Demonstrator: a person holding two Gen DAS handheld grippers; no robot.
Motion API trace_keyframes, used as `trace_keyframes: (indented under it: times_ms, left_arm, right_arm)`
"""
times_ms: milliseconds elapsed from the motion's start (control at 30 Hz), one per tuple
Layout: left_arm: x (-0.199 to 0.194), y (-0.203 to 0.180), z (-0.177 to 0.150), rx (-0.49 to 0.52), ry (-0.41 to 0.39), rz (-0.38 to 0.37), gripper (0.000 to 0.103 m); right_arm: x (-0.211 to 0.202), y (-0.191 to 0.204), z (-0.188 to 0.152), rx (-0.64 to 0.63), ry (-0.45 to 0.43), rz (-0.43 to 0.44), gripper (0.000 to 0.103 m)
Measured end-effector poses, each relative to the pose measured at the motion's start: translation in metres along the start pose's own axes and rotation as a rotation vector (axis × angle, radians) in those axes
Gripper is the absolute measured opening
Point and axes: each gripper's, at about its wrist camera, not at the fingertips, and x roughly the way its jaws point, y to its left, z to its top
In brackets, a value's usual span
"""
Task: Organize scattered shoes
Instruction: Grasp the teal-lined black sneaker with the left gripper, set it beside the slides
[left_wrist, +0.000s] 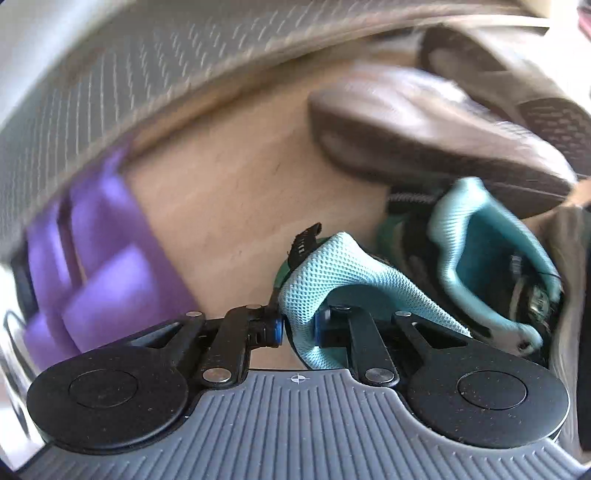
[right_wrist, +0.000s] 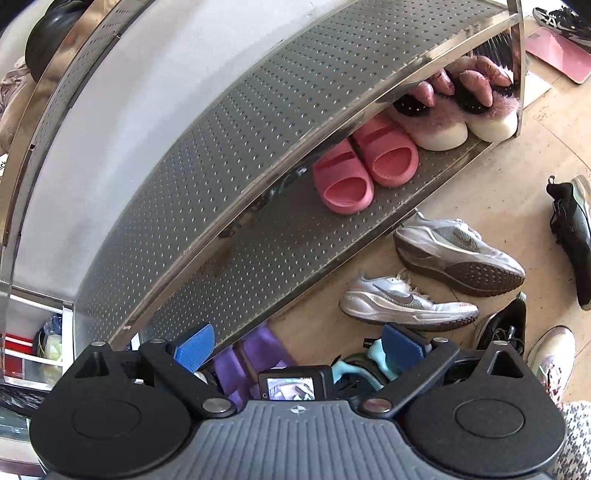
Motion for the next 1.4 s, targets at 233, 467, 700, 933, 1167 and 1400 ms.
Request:
trace_keyframes:
  times_ms: [233,467,700,933,1167,1400]
  left_arm:
    - [-0.013,0.048,0.039,0.030,-0.106,0.112,0.016]
    - [-0.004,0.088,0.084,0.009,-0.087,0.207,0.051]
    - [-0.053,0.092,0.068,-0.048,-0.191,0.184,0.074]
    - [-0.042,0.048,0.060,-0.138,-0.127,-0.166,0.046]
    - [0.019,-0.002,0.055,0.014,0.002,-0.010,0.031]
    - [0.023,0.014,0.042,0.073,0.082,0.169,0.006]
  right_arm:
    - [0.003,0.006,-0.007,-0.004,0.024,0.017,0.099]
    - [0.008,0.010,-0.006,-0.013,0.034,0.007,0.099]
    - [0.003,0.004,0.001,0.044,0.005,0.014,0.100]
    - [0.002,-0.002,0.000,0.077,0.000,0.009,0.101]
    - [0.003,-0.007,0.004,0.090,0.005,-0.004,0.101]
    - [0.007,-0.003,0.004,0.076,0.018,-0.007,0.101]
